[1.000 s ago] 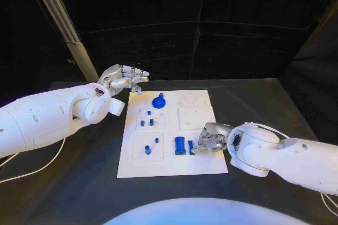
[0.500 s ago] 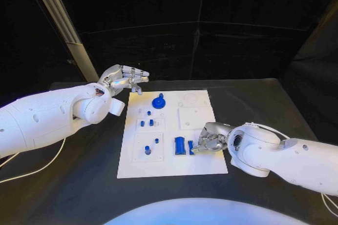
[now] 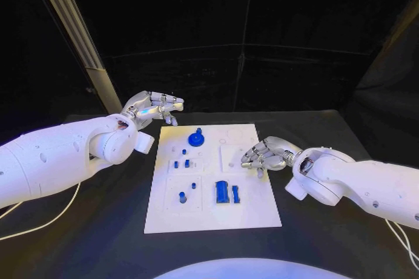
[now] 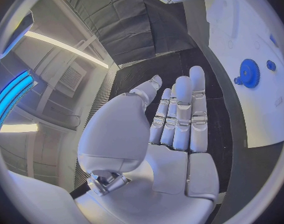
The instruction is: Assemble the parts on the task board
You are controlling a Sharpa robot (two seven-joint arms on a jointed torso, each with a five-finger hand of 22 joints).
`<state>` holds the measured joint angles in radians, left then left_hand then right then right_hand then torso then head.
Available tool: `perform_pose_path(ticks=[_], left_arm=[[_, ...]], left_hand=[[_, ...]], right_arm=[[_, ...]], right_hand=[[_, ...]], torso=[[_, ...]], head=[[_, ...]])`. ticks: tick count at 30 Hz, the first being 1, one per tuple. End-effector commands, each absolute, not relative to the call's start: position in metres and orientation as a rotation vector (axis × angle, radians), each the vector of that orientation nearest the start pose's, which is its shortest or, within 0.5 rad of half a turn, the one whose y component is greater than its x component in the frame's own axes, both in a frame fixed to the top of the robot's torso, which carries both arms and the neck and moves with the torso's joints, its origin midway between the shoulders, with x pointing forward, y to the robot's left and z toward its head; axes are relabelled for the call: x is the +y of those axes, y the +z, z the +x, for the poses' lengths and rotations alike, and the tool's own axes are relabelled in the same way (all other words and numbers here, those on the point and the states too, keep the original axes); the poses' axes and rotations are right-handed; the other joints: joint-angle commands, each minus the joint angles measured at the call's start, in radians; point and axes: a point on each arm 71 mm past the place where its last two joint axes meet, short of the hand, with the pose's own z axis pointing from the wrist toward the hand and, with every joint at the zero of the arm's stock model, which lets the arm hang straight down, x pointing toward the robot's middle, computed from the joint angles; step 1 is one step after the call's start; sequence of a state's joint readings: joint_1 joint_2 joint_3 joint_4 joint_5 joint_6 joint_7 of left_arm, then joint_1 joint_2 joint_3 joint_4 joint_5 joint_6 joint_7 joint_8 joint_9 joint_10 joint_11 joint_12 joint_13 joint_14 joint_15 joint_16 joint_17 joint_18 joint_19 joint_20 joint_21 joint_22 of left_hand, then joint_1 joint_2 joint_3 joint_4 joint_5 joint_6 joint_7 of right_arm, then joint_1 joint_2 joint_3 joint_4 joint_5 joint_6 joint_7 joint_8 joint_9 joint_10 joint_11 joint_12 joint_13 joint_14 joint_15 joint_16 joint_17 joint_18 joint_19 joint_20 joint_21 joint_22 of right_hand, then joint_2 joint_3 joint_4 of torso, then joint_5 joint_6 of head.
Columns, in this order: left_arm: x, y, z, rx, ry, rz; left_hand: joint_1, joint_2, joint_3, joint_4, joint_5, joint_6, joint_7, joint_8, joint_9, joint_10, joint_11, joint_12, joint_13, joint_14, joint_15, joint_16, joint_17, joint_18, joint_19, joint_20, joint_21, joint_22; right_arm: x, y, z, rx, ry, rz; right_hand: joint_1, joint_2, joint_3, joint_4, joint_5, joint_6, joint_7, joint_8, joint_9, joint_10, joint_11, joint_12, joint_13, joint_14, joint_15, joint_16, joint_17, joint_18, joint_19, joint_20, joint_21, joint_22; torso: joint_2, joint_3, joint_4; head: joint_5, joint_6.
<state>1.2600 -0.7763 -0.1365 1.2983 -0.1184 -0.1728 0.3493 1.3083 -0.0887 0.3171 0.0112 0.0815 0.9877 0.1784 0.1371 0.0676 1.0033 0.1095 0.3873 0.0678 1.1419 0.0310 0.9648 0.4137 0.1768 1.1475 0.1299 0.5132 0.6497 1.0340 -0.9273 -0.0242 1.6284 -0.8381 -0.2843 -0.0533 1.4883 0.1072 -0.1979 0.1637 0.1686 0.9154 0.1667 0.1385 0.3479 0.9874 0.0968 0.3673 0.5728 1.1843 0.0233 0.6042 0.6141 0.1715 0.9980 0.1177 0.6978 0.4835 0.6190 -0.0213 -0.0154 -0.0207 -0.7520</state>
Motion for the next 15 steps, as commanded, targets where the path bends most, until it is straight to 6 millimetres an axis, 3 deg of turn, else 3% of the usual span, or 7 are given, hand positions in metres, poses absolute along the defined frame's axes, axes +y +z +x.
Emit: perform_pose_path(ticks=[1, 4, 6, 9, 10, 12, 15], left_arm=[[0.236, -0.194, 0.526, 1.492, -1.514, -1.044], [0.236, -0.194, 0.529, 1.467, -1.536, -1.068], [0.237, -0.196, 0.533, 1.445, -1.541, -1.088], [0.239, -0.202, 0.540, 1.414, -1.526, -1.121], [0.239, -0.204, 0.542, 1.405, -1.514, -1.130], [0.239, -0.209, 0.547, 1.389, -1.489, -1.143], [0.236, -0.215, 0.551, 1.372, -1.463, -1.153]], left_hand=[[-0.010, 0.003, -0.022, 0.008, -0.001, -0.014, 0.001, 0.005, -0.001, -0.005, 0.006, -0.015, -0.003, -0.072, 0.010, -0.107, -0.049, 0.004, -0.066, 0.011, -0.074, -0.047], [-0.009, 0.006, -0.039, 0.020, -0.001, -0.026, 0.001, -0.005, -0.002, 0.000, 0.017, -0.054, -0.005, -0.165, 0.042, -0.298, -0.128, -0.004, -0.183, 0.040, -0.197, -0.130], [-0.004, 0.009, -0.050, 0.026, -0.001, -0.026, 0.000, -0.012, -0.002, 0.009, 0.027, -0.089, -0.005, -0.186, 0.064, -0.410, -0.171, -0.006, -0.245, 0.064, -0.271, -0.186], [0.004, 0.016, -0.069, 0.033, -0.001, -0.028, -0.010, -0.028, -0.002, 0.006, 0.049, -0.148, -0.005, -0.232, 0.102, -0.548, -0.227, -0.007, -0.347, 0.105, -0.369, -0.259], [0.008, 0.020, -0.075, 0.033, 0.000, -0.027, -0.014, -0.034, -0.002, 0.005, 0.055, -0.167, -0.005, -0.234, 0.109, -0.583, -0.243, -0.002, -0.359, 0.118, -0.387, -0.278], [0.018, 0.025, -0.089, 0.031, 0.000, -0.024, -0.017, -0.046, -0.002, 0.008, 0.062, -0.201, -0.005, -0.215, 0.115, -0.639, -0.267, 0.010, -0.358, 0.134, -0.405, -0.308], [0.020, 0.028, -0.107, 0.030, 0.001, -0.023, -0.027, -0.058, -0.003, -0.005, 0.073, -0.236, -0.006, -0.215, 0.124, -0.693, -0.290, 0.008, -0.367, 0.143, -0.424, -0.336]], right_arm=[[-0.217, -0.245, 0.450, 1.721, 1.320, 0.797], [-0.221, -0.246, 0.471, 1.627, 1.374, 0.876], [-0.222, -0.246, 0.487, 1.559, 1.405, 0.922], [-0.222, -0.245, 0.508, 1.473, 1.435, 0.970], [-0.222, -0.245, 0.513, 1.449, 1.440, 0.986], [-0.222, -0.246, 0.523, 1.413, 1.446, 1.011], [-0.223, -0.248, 0.531, 1.383, 1.450, 1.029]], right_hand=[[0.026, 0.007, 0.000, -0.017, -0.020, 0.001, 0.026, -0.040, -0.045, 0.013, 0.038, -0.116, -0.152, -0.061, 0.031, -0.214, -0.139, 0.013, -0.060, 0.043, -0.188, -0.125], [0.026, 0.001, -0.006, -0.035, -0.031, -0.004, 0.020, -0.066, -0.076, 0.007, 0.043, -0.167, -0.232, -0.130, 0.071, -0.338, -0.224, 0.005, -0.087, 0.079, -0.290, -0.194], [0.013, 0.003, -0.010, -0.050, -0.041, -0.006, 0.021, -0.075, -0.100, 0.007, 0.052, -0.196, -0.285, -0.153, 0.089, -0.404, -0.280, 0.009, -0.094, 0.100, -0.353, -0.238], [-0.022, 0.012, -0.015, -0.090, -0.066, -0.015, 0.023, -0.075, -0.147, 0.015, 0.063, -0.238, -0.372, -0.146, 0.103, -0.482, -0.373, 0.014, -0.072, 0.119, -0.438, -0.302], [-0.053, 0.018, -0.020, -0.107, -0.093, -0.031, 0.029, -0.071, -0.173, 0.013, 0.079, -0.256, -0.411, -0.134, 0.102, -0.511, -0.416, 0.015, -0.054, 0.123, -0.473, -0.330], [-0.086, 0.020, -0.029, -0.123, -0.112, -0.051, 0.039, -0.076, -0.199, 0.002, 0.080, -0.273, -0.447, -0.127, 0.116, -0.537, -0.455, 0.014, -0.043, 0.129, -0.507, -0.355], [-0.113, 0.024, -0.035, -0.136, -0.114, -0.052, 0.044, -0.076, -0.216, 0.000, 0.083, -0.283, -0.472, -0.131, 0.122, -0.542, -0.487, 0.012, -0.047, 0.136, -0.540, -0.378]], torso=[[-0.020, -0.0095, 0.0020], [-0.035, -0.0140, 0.0009], [-0.041, -0.0140, 0.0009], [-0.049, -0.0097, -0.0023], [-0.052, -0.0081, -0.0023], [-0.057, -0.0041, 0.0004], [-0.060, 0.0008, 0.0054]], head=[[-0.014, 0.044], [-0.019, 0.069], [-0.021, 0.089], [-0.022, 0.113], [-0.022, 0.114], [-0.021, 0.119], [-0.009, 0.128]])
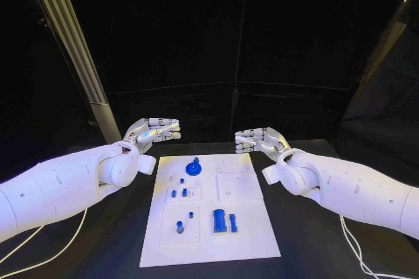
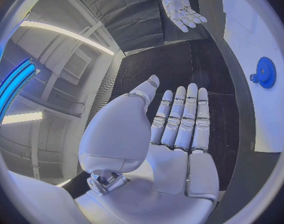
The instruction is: Assemble the parts on the task board
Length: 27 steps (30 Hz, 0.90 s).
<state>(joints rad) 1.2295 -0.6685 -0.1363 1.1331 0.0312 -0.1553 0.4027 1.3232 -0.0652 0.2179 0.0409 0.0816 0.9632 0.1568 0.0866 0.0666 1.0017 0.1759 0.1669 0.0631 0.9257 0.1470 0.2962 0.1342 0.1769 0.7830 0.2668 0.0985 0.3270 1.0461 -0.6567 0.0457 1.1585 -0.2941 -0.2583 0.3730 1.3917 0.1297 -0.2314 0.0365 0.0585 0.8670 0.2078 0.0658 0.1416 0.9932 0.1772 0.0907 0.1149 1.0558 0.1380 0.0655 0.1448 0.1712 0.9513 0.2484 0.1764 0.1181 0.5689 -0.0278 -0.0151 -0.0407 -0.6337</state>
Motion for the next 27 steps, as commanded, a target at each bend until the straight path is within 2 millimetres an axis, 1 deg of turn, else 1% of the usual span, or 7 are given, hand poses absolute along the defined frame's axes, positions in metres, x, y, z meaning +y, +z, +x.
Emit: perform_pose_path(ticks=[1, 3, 4, 13, 16, 17, 27], left_arm=[[0.235, -0.216, 0.552, 1.367, -1.457, -1.154], [0.232, -0.219, 0.555, 1.357, -1.444, -1.157], [0.228, -0.220, 0.553, 1.427, -1.445, -1.139], [0.222, -0.225, 0.540, 1.395, -1.415, -1.156], [0.216, -0.228, 0.529, 1.368, -1.388, -1.169], [0.215, -0.228, 0.526, 1.359, -1.379, -1.173], [0.198, -0.228, 0.482, 1.260, -1.275, -1.203]], left_hand=[[0.004, 0.007, -0.014, 0.001, 0.001, 0.000, -0.008, -0.012, -0.002, -0.005, 0.008, -0.025, -0.001, 0.005, 0.010, -0.040, -0.017, 0.008, -0.005, 0.008, -0.014, -0.022], [0.003, 0.009, -0.027, 0.001, 0.001, -0.001, -0.012, -0.018, -0.002, -0.005, 0.010, -0.040, 0.000, 0.015, 0.012, -0.064, -0.026, 0.008, -0.001, 0.010, -0.019, -0.036], [-0.397, 0.065, -0.082, -0.041, -0.082, -0.291, -0.050, -0.087, -0.067, -0.303, -0.051, -0.075, -0.063, -0.270, -0.037, -0.129, -0.057, -0.053, -0.236, -0.077, -0.098, -0.121], [-0.644, 0.065, -0.121, -0.041, -0.082, -0.471, -0.083, -0.087, -0.067, -0.491, -0.081, -0.167, -0.063, -0.443, -0.065, -0.181, -0.134, -0.069, -0.381, -0.125, -0.098, -0.180], [-0.739, 0.065, -0.134, -0.041, -0.082, -0.539, -0.157, -0.087, -0.067, -0.562, -0.094, -0.167, -0.063, -0.510, -0.077, -0.197, -0.134, -0.080, -0.436, -0.144, -0.098, -0.201], [-0.762, 0.065, -0.136, -0.041, -0.082, -0.556, -0.157, -0.087, -0.067, -0.580, -0.098, -0.167, -0.063, -0.526, -0.147, -0.201, -0.134, -0.087, -0.450, -0.149, -0.098, -0.205], [-0.942, 0.065, -0.218, -0.041, -0.082, -0.686, -0.157, -0.087, -0.067, -0.715, -0.176, -0.167, -0.063, -0.654, -0.147, -0.296, -0.134, -0.102, -0.557, -0.187, -0.098, -0.244]], right_arm=[[-0.224, -0.248, 0.533, 1.376, 1.450, 1.032], [-0.225, -0.249, 0.537, 1.362, 1.450, 1.037], [-0.225, -0.254, 0.535, 1.438, 1.358, 1.005], [-0.218, -0.248, 0.525, 1.386, 1.348, 1.038], [-0.213, -0.244, 0.515, 1.346, 1.335, 1.068], [-0.211, -0.242, 0.512, 1.333, 1.330, 1.078], [-0.196, -0.228, 0.474, 1.236, 1.257, 1.180]], right_hand=[[-0.025, 0.003, -0.003, -0.014, -0.004, -0.002, 0.003, -0.003, -0.015, -0.005, 0.004, -0.009, -0.023, -0.004, 0.009, -0.004, -0.028, 0.012, -0.004, 0.008, -0.031, -0.021], [-0.035, 0.006, -0.005, -0.022, -0.003, 0.001, 0.003, -0.003, -0.023, -0.002, 0.005, -0.014, -0.034, -0.006, 0.011, -0.004, -0.043, 0.012, -0.007, 0.011, -0.047, -0.031], [-0.437, -0.036, 0.065, -0.037, -0.059, -0.260, -0.062, -0.066, -0.056, -0.298, -0.053, -0.091, -0.115, -0.320, -0.038, -0.065, -0.070, -0.051, -0.290, -0.070, -0.081, -0.118], [-0.691, -0.058, 0.109, -0.037, -0.059, -0.417, -0.099, -0.066, -0.142, -0.480, -0.083, -0.091, -0.115, -0.512, -0.061, -0.065, -0.145, -0.069, -0.462, -0.114, -0.176, -0.118], [-0.787, -0.130, 0.126, -0.037, -0.059, -0.479, -0.114, -0.066, -0.142, -0.550, -0.096, -0.091, -0.115, -0.587, -0.138, -0.065, -0.145, -0.079, -0.529, -0.132, -0.176, -0.118], [-0.810, -0.130, 0.130, -0.037, -0.059, -0.494, -0.117, -0.066, -0.142, -0.567, -0.099, -0.091, -0.115, -0.605, -0.138, -0.065, -0.145, -0.079, -0.546, -0.137, -0.176, -0.118], [-0.997, -0.130, 0.161, -0.037, -0.059, -0.613, -0.208, -0.066, -0.142, -0.704, -0.177, -0.091, -0.115, -0.750, -0.138, -0.065, -0.145, -0.101, -0.676, -0.173, -0.176, -0.118]], torso=[[-0.010, 0.0081, 0.0078], [-0.010, 0.0090, 0.0110], [-0.006, 0.0053, 0.0043], [-0.024, 0.0270, 0.0147], [-0.025, 0.0278, 0.0151], [-0.025, 0.0278, 0.0151], [-0.025, 0.0278, 0.0151]], head=[[0.012, 0.013], [0.013, 0.018], [0.010, 0.013], [0.040, 0.033], [0.041, 0.034], [0.041, 0.034], [0.041, 0.034]])
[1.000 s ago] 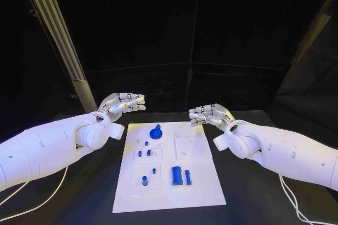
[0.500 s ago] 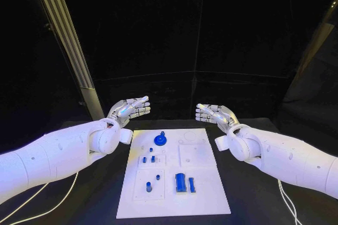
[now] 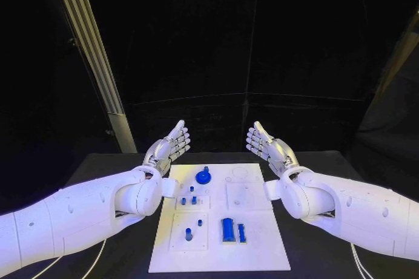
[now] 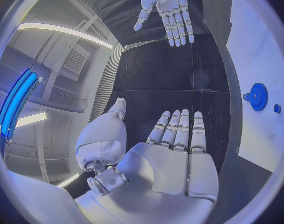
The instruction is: Assemble the parts on the task board
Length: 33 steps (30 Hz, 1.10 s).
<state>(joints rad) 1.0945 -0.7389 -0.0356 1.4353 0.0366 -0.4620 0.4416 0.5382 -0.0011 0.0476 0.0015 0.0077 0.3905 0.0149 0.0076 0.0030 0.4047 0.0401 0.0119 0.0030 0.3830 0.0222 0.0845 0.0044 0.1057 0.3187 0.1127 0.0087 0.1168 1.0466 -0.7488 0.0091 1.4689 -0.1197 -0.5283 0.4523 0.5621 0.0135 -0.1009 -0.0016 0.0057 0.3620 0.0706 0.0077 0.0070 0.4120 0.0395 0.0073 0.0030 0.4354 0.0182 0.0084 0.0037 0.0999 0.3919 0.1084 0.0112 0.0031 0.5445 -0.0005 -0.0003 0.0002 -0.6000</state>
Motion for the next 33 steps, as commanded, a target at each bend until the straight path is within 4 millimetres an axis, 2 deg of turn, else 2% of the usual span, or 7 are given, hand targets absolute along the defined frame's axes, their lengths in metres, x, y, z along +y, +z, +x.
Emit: perform_pose_path(ticks=[1, 2, 3, 4, 28, 31, 33], left_arm=[[0.197, -0.228, 0.478, 1.253, -1.267, -1.204], [0.196, -0.227, 0.475, 1.246, -1.260, -1.205], [0.195, -0.226, 0.471, 1.237, -1.250, -1.207], [0.194, -0.226, 0.469, 1.232, -1.245, -1.207], [0.192, -0.224, 0.462, 1.218, -1.229, -1.209], [0.192, -0.224, 0.462, 1.218, -1.229, -1.209], [0.192, -0.224, 0.462, 1.218, -1.229, -1.209]], left_hand=[[-0.172, 0.001, -0.048, -0.002, -0.008, -0.125, -0.015, -0.008, -0.003, -0.129, -0.040, -0.012, -0.003, -0.122, -0.022, -0.085, -0.004, -0.106, -0.101, -0.036, -0.009, -0.037], [-0.182, 0.001, -0.048, -0.002, -0.008, -0.132, -0.015, -0.008, -0.003, -0.137, -0.040, -0.012, -0.003, -0.130, -0.022, -0.085, -0.004, -0.106, -0.108, -0.038, -0.009, -0.040], [-0.204, 0.001, -0.048, -0.002, -0.008, -0.148, -0.015, -0.008, -0.003, -0.154, -0.040, -0.012, -0.003, -0.145, -0.022, -0.085, -0.004, -0.106, -0.120, -0.113, -0.009, -0.044], [-0.217, 0.001, -0.048, -0.002, -0.008, -0.157, -0.015, -0.008, -0.003, -0.163, -0.040, -0.012, -0.003, -0.154, -0.022, -0.085, -0.004, -0.106, -0.128, -0.113, -0.009, -0.117], [-0.421, 0.001, -0.048, -0.002, -0.008, -0.305, -0.015, -0.008, -0.003, -0.314, -0.040, -0.012, -0.003, -0.299, -0.022, -0.085, -0.004, -0.106, -0.246, -0.113, -0.009, -0.117], [-0.431, 0.001, -0.048, -0.002, -0.008, -0.312, -0.015, -0.008, -0.003, -0.323, -0.040, -0.012, -0.003, -0.306, -0.022, -0.085, -0.004, -0.106, -0.319, -0.113, -0.009, -0.117], [-0.438, 0.001, -0.048, -0.002, -0.008, -0.317, -0.015, -0.008, -0.003, -0.330, -0.040, -0.012, -0.003, -0.310, -0.022, -0.085, -0.004, -0.106, -0.319, -0.113, -0.009, -0.117]], right_arm=[[-0.195, -0.227, 0.471, 1.232, 1.251, 1.187], [-0.195, -0.226, 0.469, 1.228, 1.246, 1.192], [-0.194, -0.226, 0.466, 1.224, 1.239, 1.199], [-0.193, -0.225, 0.465, 1.222, 1.235, 1.203], [-0.192, -0.224, 0.462, 1.218, 1.229, 1.209], [-0.192, -0.224, 0.462, 1.218, 1.229, 1.209], [-0.192, -0.224, 0.462, 1.218, 1.229, 1.209]], right_hand=[[-0.183, -0.013, 0.101, 0.002, -0.006, -0.117, -0.071, -0.008, -0.007, -0.134, -0.040, -0.007, -0.003, -0.141, -0.018, -0.008, -0.004, -0.100, -0.127, -0.036, -0.011, -0.003], [-0.192, -0.013, 0.101, 0.002, -0.006, -0.123, -0.071, -0.008, -0.007, -0.141, -0.040, -0.007, -0.003, -0.149, -0.018, -0.008, -0.004, -0.100, -0.134, -0.037, -0.011, -0.003], [-0.213, -0.013, 0.101, 0.002, -0.006, -0.138, -0.071, -0.008, -0.007, -0.157, -0.040, -0.007, -0.003, -0.165, -0.018, -0.008, -0.004, -0.100, -0.149, -0.108, -0.011, -0.003], [-0.226, -0.013, 0.101, 0.002, -0.006, -0.146, -0.071, -0.008, -0.007, -0.165, -0.040, -0.007, -0.003, -0.175, -0.018, -0.008, -0.004, -0.100, -0.157, -0.108, -0.011, -0.003], [-0.437, -0.013, 0.101, 0.002, -0.006, -0.279, -0.071, -0.008, -0.007, -0.318, -0.040, -0.007, -0.003, -0.338, -0.018, -0.008, -0.004, -0.100, -0.302, -0.108, -0.011, -0.003], [-0.449, -0.013, 0.101, 0.002, -0.006, -0.288, -0.071, -0.008, -0.007, -0.328, -0.040, -0.007, -0.003, -0.347, -0.018, -0.008, -0.004, -0.100, -0.312, -0.108, -0.011, -0.003], [-0.486, -0.013, 0.101, 0.002, -0.006, -0.362, -0.071, -0.008, -0.007, -0.412, -0.040, -0.007, -0.003, -0.435, -0.018, -0.008, -0.004, -0.100, -0.392, -0.108, -0.011, -0.003]], torso=[[0.000, 0.0005, 0.0003], [0.000, 0.0005, 0.0003], [0.000, 0.0005, 0.0003], [0.000, 0.0005, 0.0003], [0.000, 0.0005, 0.0003], [0.000, 0.0005, 0.0003], [0.000, 0.0005, 0.0003]], head=[[0.000, 0.000], [0.000, 0.000], [0.000, 0.000], [0.000, 0.000], [0.000, 0.000], [0.000, 0.000], [0.000, 0.000]])
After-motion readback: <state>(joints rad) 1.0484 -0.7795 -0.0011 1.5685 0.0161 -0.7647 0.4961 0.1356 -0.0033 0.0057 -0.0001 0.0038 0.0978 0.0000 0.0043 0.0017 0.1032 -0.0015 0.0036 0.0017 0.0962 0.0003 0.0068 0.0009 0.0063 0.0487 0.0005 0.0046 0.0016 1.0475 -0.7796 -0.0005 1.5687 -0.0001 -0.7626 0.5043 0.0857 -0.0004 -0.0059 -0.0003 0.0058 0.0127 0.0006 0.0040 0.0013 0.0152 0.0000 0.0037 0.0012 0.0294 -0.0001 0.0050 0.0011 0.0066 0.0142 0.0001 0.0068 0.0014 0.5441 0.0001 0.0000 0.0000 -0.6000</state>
